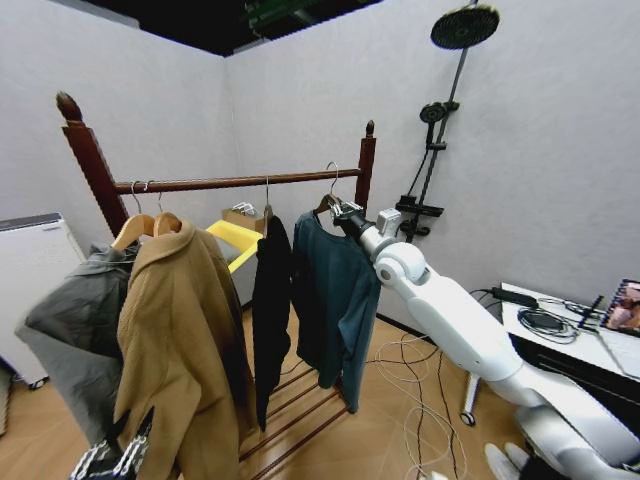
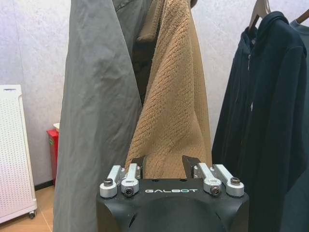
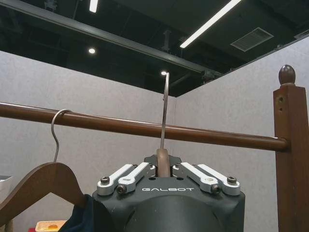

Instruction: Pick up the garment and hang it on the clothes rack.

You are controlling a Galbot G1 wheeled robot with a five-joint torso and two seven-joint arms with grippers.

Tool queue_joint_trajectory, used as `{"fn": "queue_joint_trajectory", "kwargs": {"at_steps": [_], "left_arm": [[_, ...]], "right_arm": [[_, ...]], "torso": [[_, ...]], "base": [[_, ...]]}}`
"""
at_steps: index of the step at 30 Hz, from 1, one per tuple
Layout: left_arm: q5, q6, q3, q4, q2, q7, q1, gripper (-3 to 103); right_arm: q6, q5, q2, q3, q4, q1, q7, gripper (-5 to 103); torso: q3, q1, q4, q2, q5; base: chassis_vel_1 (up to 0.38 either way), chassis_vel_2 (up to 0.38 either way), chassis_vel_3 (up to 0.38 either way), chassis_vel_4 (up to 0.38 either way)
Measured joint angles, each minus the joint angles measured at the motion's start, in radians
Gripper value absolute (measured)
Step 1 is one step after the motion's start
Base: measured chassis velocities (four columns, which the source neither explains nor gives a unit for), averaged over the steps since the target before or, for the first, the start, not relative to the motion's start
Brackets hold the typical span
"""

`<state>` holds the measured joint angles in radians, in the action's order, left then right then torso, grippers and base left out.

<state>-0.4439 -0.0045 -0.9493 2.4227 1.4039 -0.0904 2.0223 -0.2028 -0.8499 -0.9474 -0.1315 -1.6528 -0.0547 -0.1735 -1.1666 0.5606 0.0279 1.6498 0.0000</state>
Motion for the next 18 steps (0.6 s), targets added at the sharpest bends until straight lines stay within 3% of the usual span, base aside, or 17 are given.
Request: {"fn": "queue_joint_trajectory", "kwargs": {"at_steps": [5,8,9,12,18], "left_arm": [[0.0,0.0,0.0,0.0,0.0,0.0,0.0,46],[0.0,0.0,0.0,0.0,0.0,0.0,0.0,46],[0.0,0.0,0.0,0.0,0.0,0.0,0.0,46],[0.0,0.0,0.0,0.0,0.0,0.0,0.0,46],[0.0,0.0,0.0,0.0,0.0,0.0,0.0,46]], "right_arm": [[0.0,0.0,0.0,0.0,0.0,0.0,0.0,10],[0.0,-0.005,-0.015,-0.017,0.029,0.015,0.0,10],[-0.002,-0.012,-0.037,-0.032,0.07,0.051,0.0,10],[-0.001,-0.016,-0.046,-0.035,0.084,0.074,0.0,10],[-0.003,-0.024,-0.039,-0.035,0.086,0.084,0.001,10]], "torso": [[0.0,0.0,0.0,0.0,0.0],[0.0,0.0,0.0013,0.0,0.0002],[0.0,0.0,-0.0008,0.0,0.0002],[0.0,0.0,-0.001,0.0,-0.0005],[0.0,0.0,0.0005,0.0,0.0]], "base": [[0.0,0.0,0.0,0.0],[0.0,0.0,0.0,0.0],[0.0,0.0,0.0,0.0],[0.0,0.0,0.0,0.0],[0.0,0.0,0.0,0.0]]}}
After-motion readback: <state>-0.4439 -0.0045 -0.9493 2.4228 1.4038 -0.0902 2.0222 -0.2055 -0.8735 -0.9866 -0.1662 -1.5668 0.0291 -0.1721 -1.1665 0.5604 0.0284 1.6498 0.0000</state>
